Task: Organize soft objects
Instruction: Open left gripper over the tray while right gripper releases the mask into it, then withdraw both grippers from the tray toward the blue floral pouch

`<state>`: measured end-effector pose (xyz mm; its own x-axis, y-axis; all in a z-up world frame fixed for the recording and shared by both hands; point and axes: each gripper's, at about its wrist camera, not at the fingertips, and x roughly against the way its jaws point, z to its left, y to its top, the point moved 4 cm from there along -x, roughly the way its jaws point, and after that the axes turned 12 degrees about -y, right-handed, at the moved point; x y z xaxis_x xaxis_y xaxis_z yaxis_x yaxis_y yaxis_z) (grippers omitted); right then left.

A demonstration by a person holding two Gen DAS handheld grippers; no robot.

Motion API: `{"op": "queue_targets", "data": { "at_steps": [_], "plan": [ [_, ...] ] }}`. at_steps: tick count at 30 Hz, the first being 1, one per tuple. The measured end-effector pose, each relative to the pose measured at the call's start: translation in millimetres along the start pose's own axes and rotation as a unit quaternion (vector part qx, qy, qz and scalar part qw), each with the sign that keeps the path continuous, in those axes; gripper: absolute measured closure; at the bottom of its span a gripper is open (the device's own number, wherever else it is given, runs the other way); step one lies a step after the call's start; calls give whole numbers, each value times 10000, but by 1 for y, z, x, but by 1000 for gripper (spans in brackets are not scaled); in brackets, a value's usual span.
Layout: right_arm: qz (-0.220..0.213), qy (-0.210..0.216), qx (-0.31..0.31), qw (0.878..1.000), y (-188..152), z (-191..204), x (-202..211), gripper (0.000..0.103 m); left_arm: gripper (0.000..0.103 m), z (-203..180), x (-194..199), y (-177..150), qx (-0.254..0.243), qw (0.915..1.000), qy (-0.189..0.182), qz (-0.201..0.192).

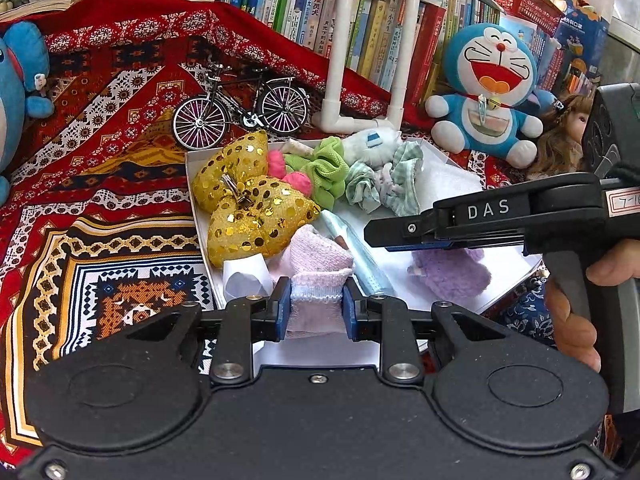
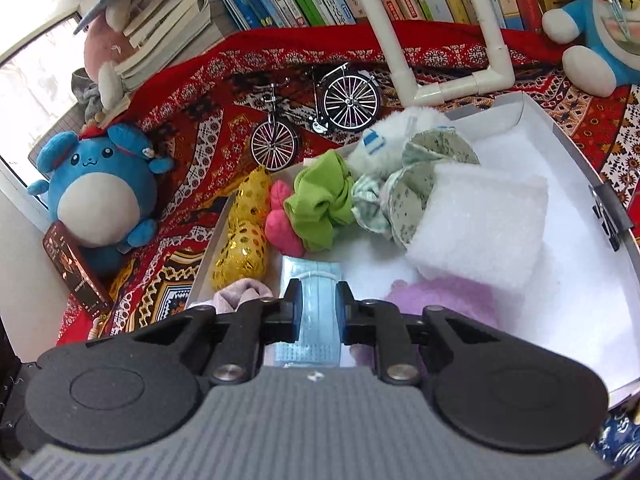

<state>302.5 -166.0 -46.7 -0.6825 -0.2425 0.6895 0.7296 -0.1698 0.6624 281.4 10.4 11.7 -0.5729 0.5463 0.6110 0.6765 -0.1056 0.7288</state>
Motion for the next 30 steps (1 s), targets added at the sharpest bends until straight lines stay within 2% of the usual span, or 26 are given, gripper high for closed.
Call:
{"op": "queue_targets", "data": {
  "at_steps": [11,14,17,19,21,25,27,30],
  "plan": [
    [-195,86,77,9997,2,2,19,78,73,-1,13,3,64,9997,129,-191],
    [-284,52,123,9995,2,2,28,74,67,-4,22,6,54,9994,174,-308],
    [-409,30,182,9990,2,1,38,66,59,-7,33,9,45,9986,280,-455],
    [-523,-2,256,9983,1,1,47,47,50,-9,42,11,51,9975,401,-572],
    [-660,-37,358,9972,0,1,57,40,41,-12,56,13,65,9961,480,-743],
    [-904,-102,556,9943,-1,-2,80,29,33,-22,80,15,38,9937,528,-992],
    [-1024,-120,632,9927,-3,-4,92,23,24,-31,93,15,-26,9923,539,-1117],
    [-1224,-152,715,9898,-6,-10,109,17,23,-47,110,12,-158,9902,525,-1287]
  ]
}}
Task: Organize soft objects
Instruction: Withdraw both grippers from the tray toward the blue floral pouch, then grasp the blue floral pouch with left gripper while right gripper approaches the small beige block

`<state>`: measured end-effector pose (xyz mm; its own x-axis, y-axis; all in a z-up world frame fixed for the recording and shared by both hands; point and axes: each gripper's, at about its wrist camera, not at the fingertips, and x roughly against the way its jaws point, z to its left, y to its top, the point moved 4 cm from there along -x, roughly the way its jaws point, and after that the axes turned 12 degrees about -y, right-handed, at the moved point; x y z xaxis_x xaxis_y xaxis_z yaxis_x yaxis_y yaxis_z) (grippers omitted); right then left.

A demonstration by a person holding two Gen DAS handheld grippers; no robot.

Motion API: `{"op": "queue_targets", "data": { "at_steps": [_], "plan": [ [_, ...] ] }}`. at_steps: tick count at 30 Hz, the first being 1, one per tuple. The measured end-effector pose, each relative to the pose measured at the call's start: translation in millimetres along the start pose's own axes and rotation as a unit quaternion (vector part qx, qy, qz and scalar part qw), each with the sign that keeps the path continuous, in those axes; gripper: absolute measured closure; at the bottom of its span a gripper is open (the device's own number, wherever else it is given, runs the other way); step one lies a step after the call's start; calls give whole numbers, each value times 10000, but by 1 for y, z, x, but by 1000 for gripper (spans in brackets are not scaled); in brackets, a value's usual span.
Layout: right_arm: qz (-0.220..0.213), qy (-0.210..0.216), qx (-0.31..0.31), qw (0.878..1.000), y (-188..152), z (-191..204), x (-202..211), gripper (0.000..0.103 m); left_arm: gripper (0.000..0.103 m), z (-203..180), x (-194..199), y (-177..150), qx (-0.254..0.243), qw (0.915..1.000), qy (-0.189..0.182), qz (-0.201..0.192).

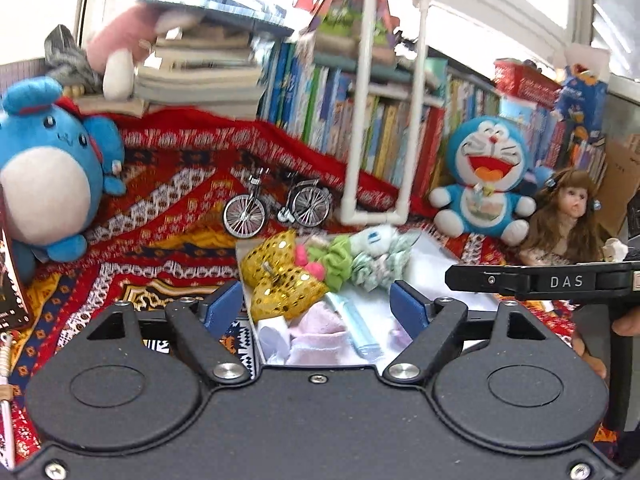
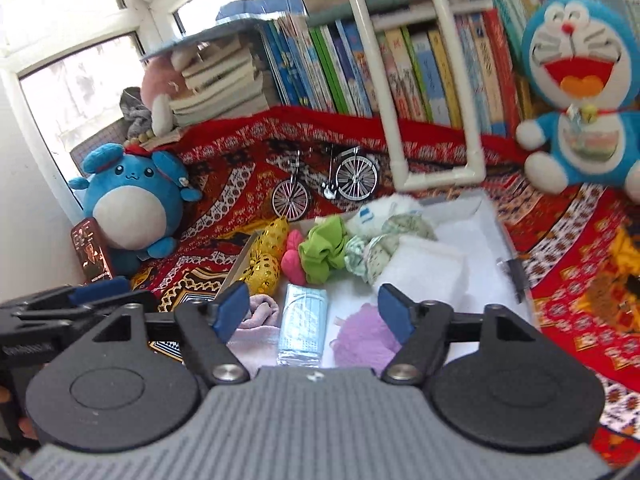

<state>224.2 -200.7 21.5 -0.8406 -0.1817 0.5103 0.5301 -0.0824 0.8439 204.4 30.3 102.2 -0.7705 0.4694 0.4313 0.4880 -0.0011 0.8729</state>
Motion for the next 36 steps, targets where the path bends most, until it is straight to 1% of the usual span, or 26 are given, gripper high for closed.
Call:
{"op": "queue_targets", "data": {
  "at_steps": [3,5,6,7,12,18,22,28,32,36],
  "plan": [
    [-177,4,15,9998,-1,-7,16,13,20,-17,17,-3,-122,9998,-66,-160],
    [-298,16,8,9996,-3,-13,27,8,19,-30,29,-6,-230,9993,-145,-237],
    [-372,19,16,9993,-4,-15,33,1,18,-39,35,-8,-298,9990,-190,-274],
    [-450,15,30,9990,-4,-17,38,0,18,-45,40,-10,-365,9986,-233,-306],
    [-674,-97,43,9977,-9,-32,59,0,15,-78,61,-20,-625,9963,-359,-476],
    [-673,-258,-83,9974,-18,-59,71,0,13,-107,72,-36,-612,9949,-573,-564],
    [-620,-345,-202,9973,-26,-76,74,0,13,-122,69,-49,-550,9950,-687,-477],
    [-541,-464,-379,9967,-38,-99,73,0,13,-144,53,-69,-466,9949,-876,-158],
    [-428,-427,-617,9963,-44,-114,71,0,13,-153,33,-81,-402,9955,-851,88],
    [-371,-461,-855,9946,-50,-129,69,0,13,-160,13,-89,-299,9968,-728,157]
  ]
}}
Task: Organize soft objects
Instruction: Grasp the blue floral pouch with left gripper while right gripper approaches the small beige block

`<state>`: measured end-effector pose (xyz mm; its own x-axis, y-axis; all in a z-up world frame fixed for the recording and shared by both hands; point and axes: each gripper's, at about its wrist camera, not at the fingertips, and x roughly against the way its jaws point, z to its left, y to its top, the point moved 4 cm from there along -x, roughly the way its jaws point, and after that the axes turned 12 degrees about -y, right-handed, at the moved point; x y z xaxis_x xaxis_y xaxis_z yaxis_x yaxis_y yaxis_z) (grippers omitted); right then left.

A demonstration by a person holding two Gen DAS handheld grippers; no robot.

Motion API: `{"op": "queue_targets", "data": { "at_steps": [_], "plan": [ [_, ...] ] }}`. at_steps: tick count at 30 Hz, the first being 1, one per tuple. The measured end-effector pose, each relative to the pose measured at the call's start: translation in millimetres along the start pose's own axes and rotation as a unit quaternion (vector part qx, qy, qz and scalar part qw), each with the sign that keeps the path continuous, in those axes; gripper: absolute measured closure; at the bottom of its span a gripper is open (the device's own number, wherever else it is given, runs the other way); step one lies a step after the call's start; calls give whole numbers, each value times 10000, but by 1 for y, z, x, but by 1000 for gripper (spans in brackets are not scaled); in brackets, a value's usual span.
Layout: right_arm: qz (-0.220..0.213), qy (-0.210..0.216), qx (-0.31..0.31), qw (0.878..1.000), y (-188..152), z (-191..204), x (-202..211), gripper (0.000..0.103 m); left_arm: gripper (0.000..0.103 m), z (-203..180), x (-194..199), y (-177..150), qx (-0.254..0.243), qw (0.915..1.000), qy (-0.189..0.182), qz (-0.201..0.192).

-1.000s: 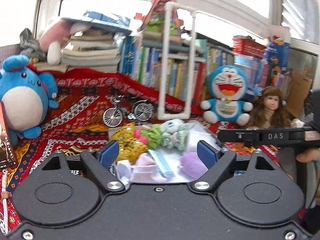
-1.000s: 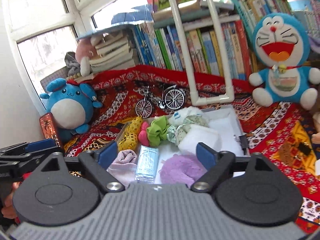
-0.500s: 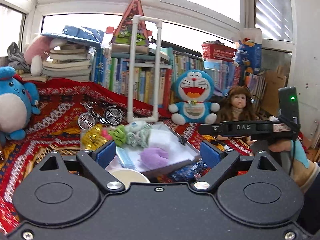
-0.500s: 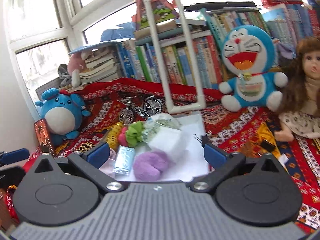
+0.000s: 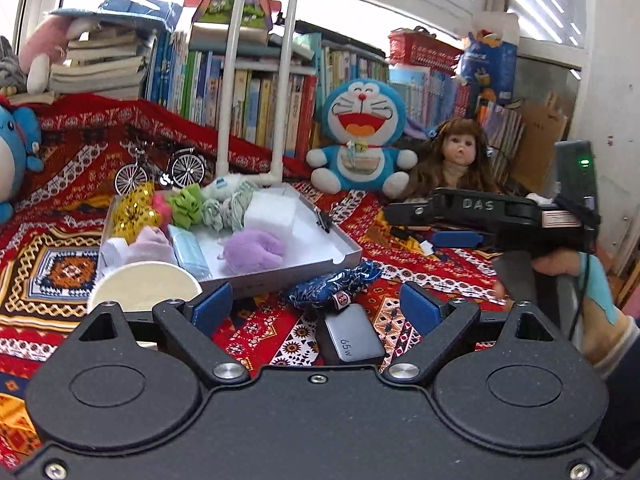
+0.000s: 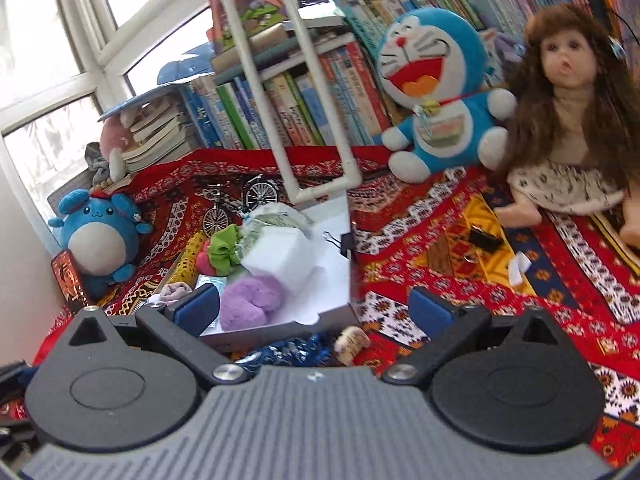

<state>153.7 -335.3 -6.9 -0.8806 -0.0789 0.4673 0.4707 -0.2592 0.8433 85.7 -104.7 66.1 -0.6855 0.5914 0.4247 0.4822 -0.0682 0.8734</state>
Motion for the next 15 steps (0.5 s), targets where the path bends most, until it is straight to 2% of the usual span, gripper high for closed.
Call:
{"op": "queue_targets", "data": {
  "at_steps": [4,7,10,15],
  "plan": [
    [68,-34,-293,9995,-4,-17,-3,10,16,-2,-23,-2,72,9999,148,43],
    [137,-40,-373,9992,-8,-25,-5,16,16,-2,-39,-3,364,9992,110,87],
    [176,-59,-374,9991,-12,-31,-8,17,16,-3,-56,-2,649,9978,87,105],
    [193,-1,-574,9982,-15,-44,-9,18,16,-4,-88,-4,832,9956,360,231]
  ]
}}
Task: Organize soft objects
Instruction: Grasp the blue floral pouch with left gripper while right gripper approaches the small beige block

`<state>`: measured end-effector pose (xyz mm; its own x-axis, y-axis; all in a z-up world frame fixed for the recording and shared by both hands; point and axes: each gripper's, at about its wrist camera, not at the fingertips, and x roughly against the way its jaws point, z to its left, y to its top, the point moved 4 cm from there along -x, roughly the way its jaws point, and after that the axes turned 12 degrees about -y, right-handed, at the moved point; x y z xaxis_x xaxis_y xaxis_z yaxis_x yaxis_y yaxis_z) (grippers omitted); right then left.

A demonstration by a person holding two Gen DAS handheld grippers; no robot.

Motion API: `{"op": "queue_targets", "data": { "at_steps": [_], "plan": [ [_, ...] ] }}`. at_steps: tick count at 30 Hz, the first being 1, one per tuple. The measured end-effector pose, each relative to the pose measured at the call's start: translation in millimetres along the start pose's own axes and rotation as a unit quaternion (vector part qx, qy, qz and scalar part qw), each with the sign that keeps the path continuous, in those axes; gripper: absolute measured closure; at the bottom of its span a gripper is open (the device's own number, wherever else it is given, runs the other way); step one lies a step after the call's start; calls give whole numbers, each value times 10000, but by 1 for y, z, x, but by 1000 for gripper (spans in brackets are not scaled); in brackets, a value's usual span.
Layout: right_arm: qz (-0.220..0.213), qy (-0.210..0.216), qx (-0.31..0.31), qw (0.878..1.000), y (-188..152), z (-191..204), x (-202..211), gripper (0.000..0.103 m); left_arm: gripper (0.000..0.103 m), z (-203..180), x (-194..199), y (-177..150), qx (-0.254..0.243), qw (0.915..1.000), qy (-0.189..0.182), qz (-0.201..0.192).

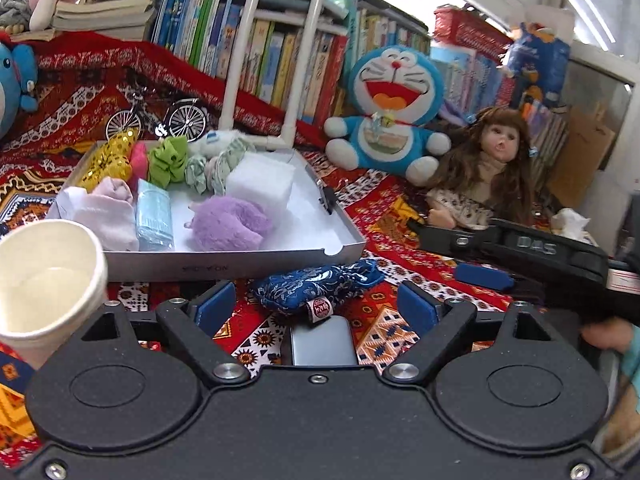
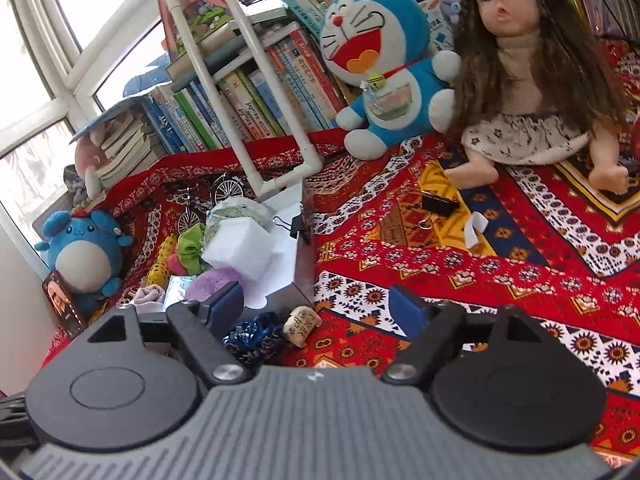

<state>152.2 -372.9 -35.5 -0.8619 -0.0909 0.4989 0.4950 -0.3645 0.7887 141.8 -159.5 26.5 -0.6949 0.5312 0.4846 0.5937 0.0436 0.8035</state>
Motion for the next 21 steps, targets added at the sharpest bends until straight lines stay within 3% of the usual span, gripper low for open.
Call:
{"op": "queue_targets", "data": {
  "at_steps": [8,16,19,21],
  "plan": [
    [-2,60,-166,9998,-1,-13,-1,18,20,10,-38,3,328,9987,226,304],
    [111,102,-211,9997,-4,-16,-7,18,31,18,-60,0,810,9945,76,661],
    [145,112,-198,9996,-5,-15,-8,18,36,21,-63,1,875,9938,106,673],
    [163,111,-188,9996,-6,-14,-10,18,49,23,-65,2,893,9936,117,688]
  ]
}}
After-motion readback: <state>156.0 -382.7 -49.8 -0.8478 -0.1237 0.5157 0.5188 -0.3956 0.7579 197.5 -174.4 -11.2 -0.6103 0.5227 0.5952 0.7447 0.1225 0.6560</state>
